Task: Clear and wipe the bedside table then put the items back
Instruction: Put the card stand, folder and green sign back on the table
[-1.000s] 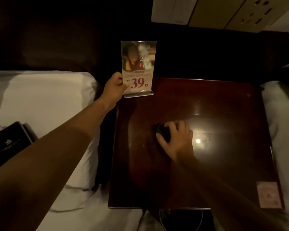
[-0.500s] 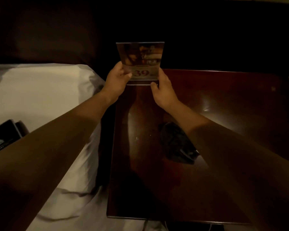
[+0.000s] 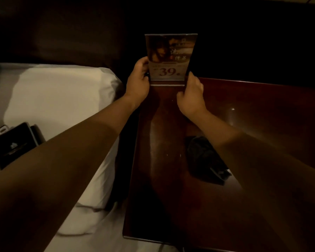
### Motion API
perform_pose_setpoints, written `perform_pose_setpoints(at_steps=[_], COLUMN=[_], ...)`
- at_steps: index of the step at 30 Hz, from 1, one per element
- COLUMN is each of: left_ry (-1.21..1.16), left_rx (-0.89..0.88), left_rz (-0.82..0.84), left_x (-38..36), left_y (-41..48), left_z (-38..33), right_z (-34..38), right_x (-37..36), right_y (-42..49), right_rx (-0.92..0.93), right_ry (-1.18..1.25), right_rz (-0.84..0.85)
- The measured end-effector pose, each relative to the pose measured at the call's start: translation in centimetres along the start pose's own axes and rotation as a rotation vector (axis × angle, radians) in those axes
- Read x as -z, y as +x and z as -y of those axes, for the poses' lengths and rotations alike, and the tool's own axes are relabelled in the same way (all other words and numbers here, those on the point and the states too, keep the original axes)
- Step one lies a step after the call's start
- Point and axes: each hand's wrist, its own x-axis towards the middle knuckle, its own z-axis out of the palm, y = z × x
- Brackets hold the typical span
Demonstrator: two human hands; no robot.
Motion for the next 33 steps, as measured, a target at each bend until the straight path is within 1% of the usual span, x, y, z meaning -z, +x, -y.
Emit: perform_pose_setpoints(at_steps=[3,5,7,10,13,15,16,18,20,23,26,29,33], left_ry=[0.071,0.097,0.128,0.219,0.277,0.332,0.369,0.410,0.394,0.349,0.250,0.151,0.033], left_rx=[0.011,0.044,0.033,0.068,0.153,0.237,0.306,0.472,0.584,0.679,0.783,0.819,0.805], left_rz=[-0.125,-0.210,-0.266,-0.355,-0.481,-0.579,-0.621,-0.685,-0.699,-0.621,-0.554,-0.498,-0.509], left_x=[2.2,3.7,5.6,9.6,14.7,18.3,20.0,23.1,25.5,27.0,27.0,26.8,27.1], left_y=[-2.0,-3.9,-6.0,-9.6,-13.5,-15.8,-16.8,-18.9,-20.7,-22.4,-23.5,-24.1,-24.0], left_z=[0.9,1.4,2.1,3.6,5.2,6.4,6.9,8.2,9.4,11.1,12.5,13.3,13.7], right_z=[0.6,1.7,3.4,6.4,9.8,11.9,13.0,15.1,16.9,18.9,20.0,20.2,20.8], right_x=[-0.6,-1.5,-2.9,-5.9,-9.8,-12.6,-13.9,-16.5,-18.9,-21.6,-23.6,-24.9,-25.9], right_y=[-2.6,-4.4,-6.0,-7.6,-8.9,-9.9,-10.5,-11.9,-13.3,-15.2,-16.5,-17.2,-17.5], right_rx=[0.002,0.057,0.163,0.350,0.485,0.524,0.529,0.530,0.522,0.453,0.330,0.227,0.158], right_ry=[-0.027,-0.037,-0.049,-0.134,-0.216,-0.219,-0.210,-0.196,-0.187,-0.156,-0.135,-0.101,-0.060], right_rz=[-0.195,-0.248,-0.184,-0.002,0.179,0.288,0.340,0.433,0.510,0.574,0.607,0.623,0.562])
